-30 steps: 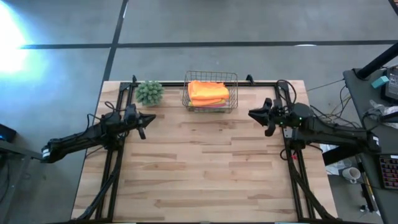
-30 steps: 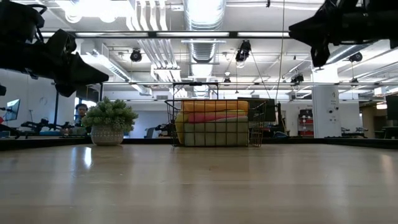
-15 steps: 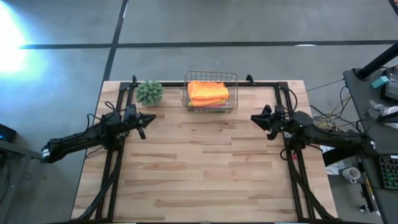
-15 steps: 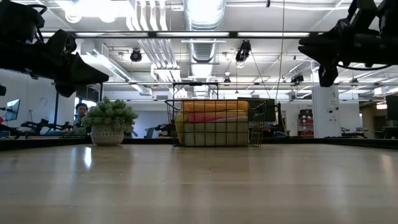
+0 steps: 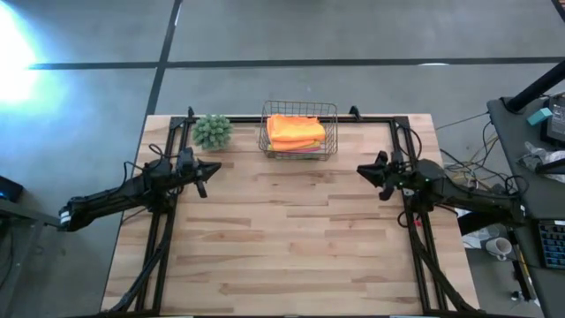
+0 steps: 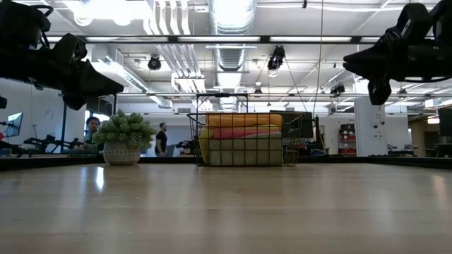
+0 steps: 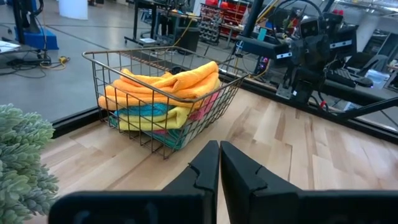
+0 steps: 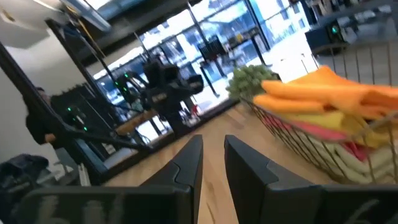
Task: Fold microfiber towels
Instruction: Return to Home Position
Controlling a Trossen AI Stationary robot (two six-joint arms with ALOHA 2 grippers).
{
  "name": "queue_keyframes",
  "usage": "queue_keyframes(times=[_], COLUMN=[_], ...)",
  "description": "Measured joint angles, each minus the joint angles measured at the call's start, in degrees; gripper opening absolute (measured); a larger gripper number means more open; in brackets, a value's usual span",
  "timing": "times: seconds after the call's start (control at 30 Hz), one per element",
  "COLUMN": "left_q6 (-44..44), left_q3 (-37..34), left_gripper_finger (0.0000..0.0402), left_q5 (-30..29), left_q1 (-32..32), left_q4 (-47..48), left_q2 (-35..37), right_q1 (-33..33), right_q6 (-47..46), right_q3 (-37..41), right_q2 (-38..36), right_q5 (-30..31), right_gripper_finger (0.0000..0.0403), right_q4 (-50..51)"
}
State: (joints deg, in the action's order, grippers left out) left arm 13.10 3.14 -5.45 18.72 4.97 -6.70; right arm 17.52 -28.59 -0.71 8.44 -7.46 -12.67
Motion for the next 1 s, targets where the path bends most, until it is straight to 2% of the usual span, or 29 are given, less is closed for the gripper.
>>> queue_keyframes(times=[1.0], left_q6=[0.01], left_q3=[-0.01], left_gripper_finger=[0.0000], left_q5=[0.04], left_q1=[-0.01], left_q4=[-0.02], left_q2=[-0.03], right_q1=[0.00], right_q6=[2.22], right_q3=[0.07], right_q2=[-0.02], right_q5=[0.04], right_gripper_finger=[0.0059], right_q4=[2.17])
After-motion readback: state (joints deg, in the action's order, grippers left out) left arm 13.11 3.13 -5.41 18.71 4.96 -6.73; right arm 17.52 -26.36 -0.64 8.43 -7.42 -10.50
